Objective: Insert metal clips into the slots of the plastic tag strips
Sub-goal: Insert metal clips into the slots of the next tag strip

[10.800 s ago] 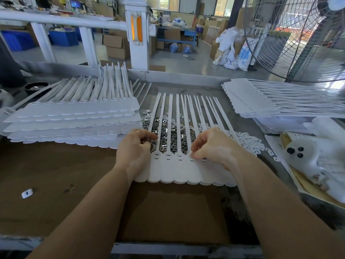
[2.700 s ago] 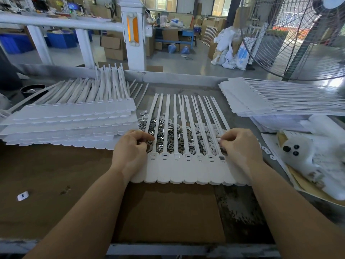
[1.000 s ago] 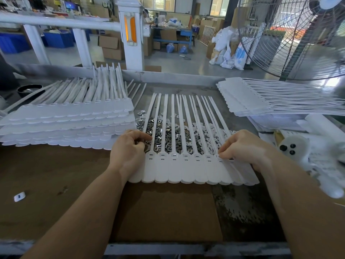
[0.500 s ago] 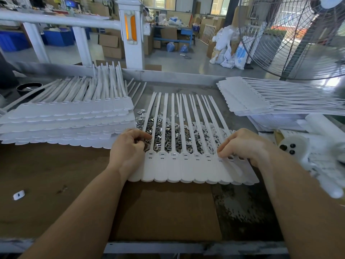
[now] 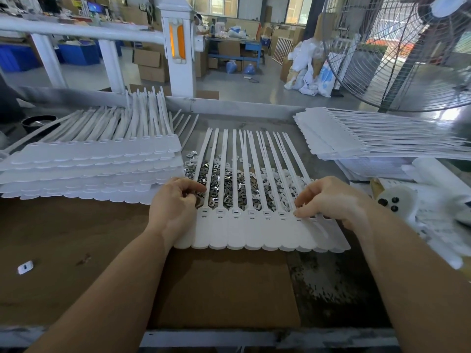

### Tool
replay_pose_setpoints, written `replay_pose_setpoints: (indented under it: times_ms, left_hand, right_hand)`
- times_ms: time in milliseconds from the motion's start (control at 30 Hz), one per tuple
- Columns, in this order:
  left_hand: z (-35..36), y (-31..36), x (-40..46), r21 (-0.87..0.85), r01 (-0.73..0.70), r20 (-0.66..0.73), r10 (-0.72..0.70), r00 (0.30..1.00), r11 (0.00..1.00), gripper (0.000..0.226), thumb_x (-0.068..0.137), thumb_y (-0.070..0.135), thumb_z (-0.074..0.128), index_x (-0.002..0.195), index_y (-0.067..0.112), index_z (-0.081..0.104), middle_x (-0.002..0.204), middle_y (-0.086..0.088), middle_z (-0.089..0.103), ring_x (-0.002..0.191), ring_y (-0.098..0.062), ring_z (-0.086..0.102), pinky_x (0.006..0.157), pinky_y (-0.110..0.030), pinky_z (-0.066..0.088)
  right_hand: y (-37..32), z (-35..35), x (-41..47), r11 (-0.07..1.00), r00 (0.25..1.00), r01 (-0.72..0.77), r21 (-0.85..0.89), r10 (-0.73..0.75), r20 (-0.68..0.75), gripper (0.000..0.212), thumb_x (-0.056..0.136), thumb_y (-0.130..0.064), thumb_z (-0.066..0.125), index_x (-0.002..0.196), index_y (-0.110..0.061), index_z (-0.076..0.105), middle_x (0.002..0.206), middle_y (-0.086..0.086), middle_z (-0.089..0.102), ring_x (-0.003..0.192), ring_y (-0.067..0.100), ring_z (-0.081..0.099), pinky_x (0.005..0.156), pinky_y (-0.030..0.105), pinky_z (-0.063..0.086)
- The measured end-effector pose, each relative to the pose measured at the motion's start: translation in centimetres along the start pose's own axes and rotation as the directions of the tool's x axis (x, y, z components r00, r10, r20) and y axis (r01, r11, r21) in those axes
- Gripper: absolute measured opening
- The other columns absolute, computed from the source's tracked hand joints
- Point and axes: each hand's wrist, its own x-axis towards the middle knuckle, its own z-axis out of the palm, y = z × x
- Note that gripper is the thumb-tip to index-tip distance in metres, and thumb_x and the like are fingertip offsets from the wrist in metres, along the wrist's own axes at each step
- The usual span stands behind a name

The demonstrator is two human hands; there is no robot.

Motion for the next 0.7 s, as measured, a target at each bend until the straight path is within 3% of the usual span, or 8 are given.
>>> replay_pose_setpoints:
  times_ms: [167,233,300,367,533,700]
  left_hand:
    - [0.0,0.0,0.0,0.017,-0.003,-0.005,0.003,1.0,1.0,0.034,0.092,0.006,0.047,0.081,0.033,0.064,0.106,0.01,0.056,0.071,-0.003,0.053,0.063,-0.021,0.04]
    - [0.0,0.0,0.0,0.013,0.002,-0.006,-0.002,1.0,1.0,0.034,0.092,0.006,0.047,0.082,0.032,0.065,0.104,0.011,0.056,0.068,0.0,0.053,0.061,-0.019,0.039]
    - [0.0,0.0,0.0,0.006,0.003,-0.006,-0.002,1.0,1.0,0.034,0.092,0.006,0.047,0.081,0.032,0.065,0.103,0.011,0.057,0.064,0.003,0.053,0.059,-0.018,0.038]
    - [-0.1,-0.1,-0.1,0.008,-0.002,-0.005,0.002,1.0,1.0,0.034,0.092,0.005,0.047,0.081,0.031,0.065,0.102,0.012,0.056,0.065,0.004,0.053,0.059,-0.017,0.039]
    - [-0.1,0.0,-0.1,-0.01,0.0,0.0,0.0,1.0,1.0,0.035,0.092,0.004,0.047,0.08,0.032,0.065,0.107,0.007,0.059,0.077,-0.006,0.057,0.07,-0.026,0.045]
    - [-0.3,-0.1,-0.3,-0.015,-0.001,0.001,0.001,1.0,1.0,0.036,0.091,0.003,0.047,0.079,0.033,0.064,0.106,0.006,0.059,0.082,-0.011,0.059,0.074,-0.027,0.046]
  right_hand:
    - [0.7,1.0,0.5,0.996,0.977,0.09,0.002,-0.088,-0.193,0.007,0.08,-0.014,0.069,0.082,-0.021,0.068,0.077,-0.006,0.065,0.064,0.007,0.06,0.053,0.02,0.042]
    - [0.7,1.7,0.7,0.989,0.963,0.108,-0.1,-0.129,-0.238,0.017,0.083,-0.009,0.06,0.091,-0.023,0.066,0.09,-0.004,0.065,0.078,0.013,0.062,0.068,0.029,0.05]
    - [0.6,2.1,0.8,0.965,0.962,0.1,-0.242,-0.156,-0.225,0.03,0.085,-0.007,0.055,0.104,-0.027,0.066,0.105,-0.004,0.062,0.096,0.017,0.058,0.086,0.037,0.049]
    - [0.5,2.3,0.9,0.941,0.956,0.101,-0.322,-0.181,-0.23,0.033,0.086,-0.006,0.054,0.109,-0.026,0.067,0.113,-0.003,0.063,0.103,0.018,0.057,0.091,0.039,0.047]
    - [0.5,2.9,0.7,0.918,0.922,0.099,-0.384,-0.229,-0.312,0.025,0.09,-0.01,0.056,0.104,-0.024,0.071,0.107,-0.001,0.068,0.097,0.021,0.061,0.081,0.035,0.05]
    - [1.0,3.4,1.0,0.918,0.886,0.15,-0.367,-0.29,-0.363,0.019,0.093,-0.017,0.054,0.098,-0.018,0.072,0.099,0.001,0.069,0.083,0.017,0.058,0.071,0.028,0.042]
